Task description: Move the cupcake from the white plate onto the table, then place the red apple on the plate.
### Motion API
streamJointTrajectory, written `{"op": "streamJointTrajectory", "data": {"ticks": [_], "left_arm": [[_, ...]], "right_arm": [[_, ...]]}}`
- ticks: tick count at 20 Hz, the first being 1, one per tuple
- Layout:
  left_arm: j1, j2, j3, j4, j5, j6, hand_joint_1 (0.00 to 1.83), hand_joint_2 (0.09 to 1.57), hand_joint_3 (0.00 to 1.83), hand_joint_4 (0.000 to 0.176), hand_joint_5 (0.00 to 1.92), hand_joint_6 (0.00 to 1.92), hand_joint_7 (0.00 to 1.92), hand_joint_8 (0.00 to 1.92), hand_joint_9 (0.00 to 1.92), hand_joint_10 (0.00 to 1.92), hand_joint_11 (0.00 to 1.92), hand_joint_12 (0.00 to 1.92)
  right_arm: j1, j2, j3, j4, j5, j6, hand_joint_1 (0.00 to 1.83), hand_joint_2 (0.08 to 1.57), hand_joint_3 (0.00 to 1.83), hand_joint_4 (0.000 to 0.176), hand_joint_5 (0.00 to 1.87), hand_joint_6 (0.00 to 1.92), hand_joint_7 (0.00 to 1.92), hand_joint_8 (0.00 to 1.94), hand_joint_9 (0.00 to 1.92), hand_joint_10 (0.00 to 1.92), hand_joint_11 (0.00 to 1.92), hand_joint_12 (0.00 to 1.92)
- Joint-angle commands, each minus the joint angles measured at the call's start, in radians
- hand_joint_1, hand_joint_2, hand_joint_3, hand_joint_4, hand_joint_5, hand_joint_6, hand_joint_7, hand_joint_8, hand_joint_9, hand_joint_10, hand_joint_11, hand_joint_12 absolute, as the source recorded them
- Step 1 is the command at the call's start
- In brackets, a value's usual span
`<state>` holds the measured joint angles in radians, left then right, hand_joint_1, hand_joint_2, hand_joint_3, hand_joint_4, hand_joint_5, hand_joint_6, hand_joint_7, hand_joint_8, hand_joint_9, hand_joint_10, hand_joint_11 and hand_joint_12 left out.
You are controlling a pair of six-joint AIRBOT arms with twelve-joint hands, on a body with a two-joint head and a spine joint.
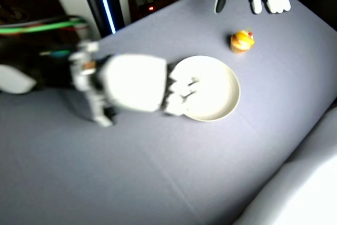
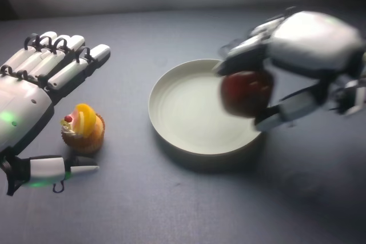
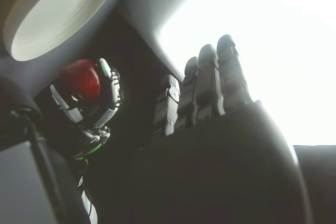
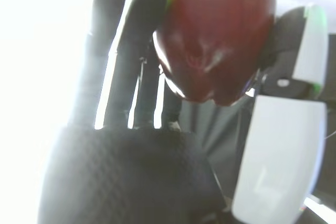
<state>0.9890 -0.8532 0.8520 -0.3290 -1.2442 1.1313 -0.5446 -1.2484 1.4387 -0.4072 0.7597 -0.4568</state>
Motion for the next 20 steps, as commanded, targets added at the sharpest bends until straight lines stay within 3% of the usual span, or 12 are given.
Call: {"op": "streamJointTrajectory", "data": {"ticks": [1,2,4,5,7,8,9,10,12,14,18,20], "left_arm": [[-0.009,-0.002,0.007,0.022,-0.122,-0.003,0.86,0.84,0.01,0.176,0.00,0.00,0.00,0.00,0.00,0.00,0.00,0.00],[-0.011,-0.004,0.009,0.025,-0.121,-0.004,0.86,0.84,0.00,0.176,0.00,0.00,0.00,0.00,0.00,0.00,0.00,0.00],[-0.019,-0.012,0.018,0.032,-0.112,-0.005,0.85,0.84,0.00,0.176,0.00,0.00,0.00,0.00,0.00,0.00,0.00,0.00],[-0.025,-0.019,0.025,0.036,-0.105,-0.010,0.84,0.84,0.00,0.176,0.00,0.00,0.00,0.00,0.00,0.00,0.00,0.00],[-0.029,-0.024,0.030,0.038,-0.098,-0.012,0.79,0.84,0.00,0.176,0.00,0.00,0.00,0.00,0.00,0.00,0.00,0.00],[-0.031,-0.027,0.033,0.038,-0.093,-0.012,0.76,0.84,0.00,0.176,0.00,0.00,0.00,0.00,0.00,0.00,0.00,0.00],[-0.032,-0.029,0.035,0.038,-0.089,-0.015,0.75,0.85,0.01,0.174,0.00,0.00,0.00,0.00,0.00,0.00,0.00,0.00],[-0.032,-0.029,0.035,0.038,-0.089,-0.016,0.75,0.85,0.01,0.165,0.00,0.00,0.00,0.00,0.00,0.00,0.00,0.00],[-0.032,-0.029,0.035,0.038,-0.089,-0.017,0.73,0.85,0.00,0.163,0.00,0.00,0.00,0.00,0.00,0.00,0.00,0.00],[-0.032,-0.030,0.037,0.038,-0.092,-0.021,0.73,0.85,0.00,0.148,0.00,0.00,0.00,0.00,0.00,0.00,0.00,0.00],[-0.030,-0.027,0.036,0.035,-0.111,-0.035,0.74,0.84,0.00,0.173,0.00,0.00,0.00,0.00,0.00,0.00,0.00,0.00],[-0.024,-0.024,0.036,0.034,-0.128,-0.055,0.74,0.85,0.00,0.176,0.00,0.00,0.00,0.00,0.00,0.00,0.00,0.00]], "right_arm": [[0.023,-0.013,0.017,0.028,0.060,0.007,1.40,1.02,0.00,0.000,1.14,0.55,1.25,0.51,1.09,1.00,0.89,1.06],[0.035,-0.043,0.039,0.014,0.030,0.008,1.32,1.00,0.00,0.000,1.29,0.30,1.27,0.63,1.13,0.80,0.83,1.16],[0.051,-0.097,0.081,-0.003,-0.031,0.009,1.40,1.01,0.00,0.000,1.19,0.54,1.40,0.13,1.11,0.96,0.79,1.10],[0.055,-0.122,0.101,-0.008,-0.059,0.009,1.41,1.00,0.00,0.000,1.30,0.26,1.33,0.30,1.11,1.00,0.78,1.19],[0.056,-0.140,0.116,-0.010,-0.078,0.009,1.40,1.01,0.00,0.000,1.19,0.52,1.36,0.29,1.06,0.98,0.54,1.30],[0.058,-0.151,0.126,-0.010,-0.087,0.009,1.29,1.04,0.00,0.000,1.13,0.59,1.21,0.70,1.00,0.77,0.54,1.44],[0.059,-0.160,0.133,-0.010,-0.095,0.009,1.11,1.05,0.00,0.000,0.91,0.21,0.90,0.45,0.84,0.66,0.45,1.48],[0.060,-0.164,0.136,-0.010,-0.099,0.009,0.98,1.06,0.00,0.000,0.78,0.05,0.72,0.16,0.73,0.42,0.36,1.36],[0.060,-0.165,0.137,-0.015,-0.106,0.009,0.83,1.04,0.00,0.099,0.43,0.00,0.31,0.01,0.37,0.05,0.03,1.10],[0.060,-0.165,0.135,-0.020,-0.108,0.009,0.76,1.00,0.00,0.125,0.26,0.00,0.21,0.00,0.29,0.00,0.00,0.91],[0.060,-0.147,0.098,-0.013,-0.077,0.010,0.75,0.91,0.00,0.171,0.01,0.00,0.02,0.00,0.01,0.00,0.00,0.04],[0.060,-0.080,0.052,0.026,-0.009,0.009,0.73,0.91,0.00,0.176,0.00,0.00,0.00,0.00,0.00,0.00,0.00,0.00]]}}
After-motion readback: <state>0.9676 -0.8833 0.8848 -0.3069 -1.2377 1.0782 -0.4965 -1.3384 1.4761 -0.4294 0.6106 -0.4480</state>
